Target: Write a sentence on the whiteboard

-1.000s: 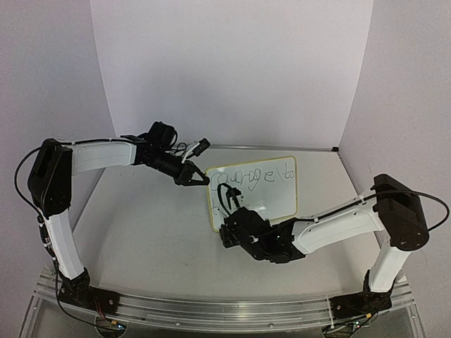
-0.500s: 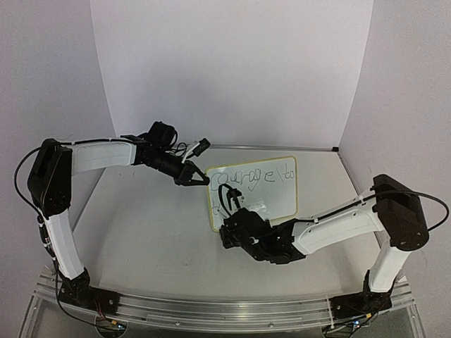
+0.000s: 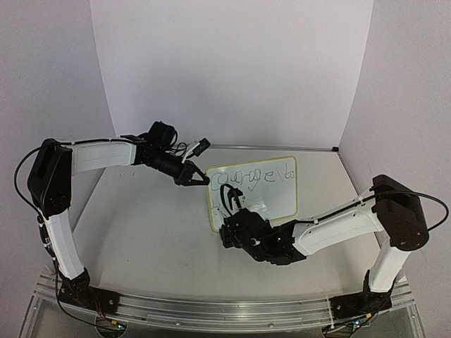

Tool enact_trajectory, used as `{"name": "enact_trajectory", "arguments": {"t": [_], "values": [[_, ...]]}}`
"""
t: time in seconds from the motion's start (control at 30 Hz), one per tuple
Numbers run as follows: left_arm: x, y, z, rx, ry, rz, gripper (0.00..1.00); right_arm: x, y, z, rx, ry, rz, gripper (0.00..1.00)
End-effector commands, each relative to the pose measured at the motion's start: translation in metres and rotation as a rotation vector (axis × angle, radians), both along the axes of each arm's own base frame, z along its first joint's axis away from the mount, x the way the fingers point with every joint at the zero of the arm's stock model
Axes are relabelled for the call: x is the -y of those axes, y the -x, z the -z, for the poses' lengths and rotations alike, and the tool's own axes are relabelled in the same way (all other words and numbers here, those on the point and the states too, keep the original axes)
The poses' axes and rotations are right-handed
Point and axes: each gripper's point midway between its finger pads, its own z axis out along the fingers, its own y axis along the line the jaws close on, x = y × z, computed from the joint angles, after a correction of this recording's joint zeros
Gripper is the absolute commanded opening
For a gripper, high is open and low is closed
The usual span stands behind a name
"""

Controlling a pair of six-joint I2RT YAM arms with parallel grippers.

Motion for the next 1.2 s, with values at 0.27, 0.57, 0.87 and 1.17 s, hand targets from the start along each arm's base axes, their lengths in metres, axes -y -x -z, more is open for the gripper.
{"name": "enact_trajectory", "arguments": {"t": [0.27,0.57,0.87,1.17], "values": [[-0.007,-0.013,-0.003,0.133,-0.058,-0.032,0.0,0.017,-0.012,-0.015,0.058,-0.023,0.091,0.0],[-0.007,-0.012,-0.004,0.131,-0.058,-0.031,0.0,0.027,-0.012,-0.006,0.038,0.001,0.124,0.0],[-0.007,-0.012,-0.005,0.134,-0.057,-0.032,0.0,0.026,-0.01,-0.014,0.046,-0.014,0.105,0.0],[-0.007,-0.012,-0.004,0.135,-0.058,-0.032,0.0,0.014,-0.005,-0.044,0.097,-0.085,0.011,0.0]]}}
